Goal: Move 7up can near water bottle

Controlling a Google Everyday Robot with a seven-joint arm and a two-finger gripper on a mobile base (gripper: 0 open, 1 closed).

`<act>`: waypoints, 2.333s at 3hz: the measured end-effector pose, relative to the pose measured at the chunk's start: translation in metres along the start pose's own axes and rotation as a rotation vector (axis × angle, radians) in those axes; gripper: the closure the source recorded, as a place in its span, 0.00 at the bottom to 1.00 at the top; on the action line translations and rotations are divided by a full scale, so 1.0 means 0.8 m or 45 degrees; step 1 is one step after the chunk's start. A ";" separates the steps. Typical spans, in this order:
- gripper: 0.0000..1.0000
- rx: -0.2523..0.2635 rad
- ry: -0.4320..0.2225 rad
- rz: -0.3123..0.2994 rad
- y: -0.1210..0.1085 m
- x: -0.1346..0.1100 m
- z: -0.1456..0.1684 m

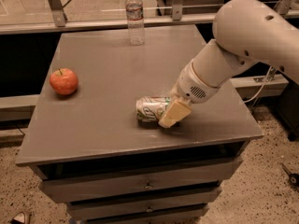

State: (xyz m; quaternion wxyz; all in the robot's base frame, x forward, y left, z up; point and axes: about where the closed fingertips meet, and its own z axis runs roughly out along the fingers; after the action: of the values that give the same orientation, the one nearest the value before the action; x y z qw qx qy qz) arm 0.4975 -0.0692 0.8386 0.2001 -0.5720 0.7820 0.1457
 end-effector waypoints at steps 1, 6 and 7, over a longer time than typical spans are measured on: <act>0.72 0.066 0.001 0.011 -0.015 0.002 -0.022; 1.00 0.324 -0.159 -0.001 -0.148 -0.011 -0.048; 1.00 0.342 -0.187 -0.037 -0.238 -0.027 -0.010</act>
Offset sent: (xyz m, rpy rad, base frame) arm 0.0719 -0.1023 0.1067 -0.0849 -0.2675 -0.1981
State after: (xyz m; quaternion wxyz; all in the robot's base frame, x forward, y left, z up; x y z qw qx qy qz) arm 0.6837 -0.1128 0.8564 0.3335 -0.5393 0.7693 0.0784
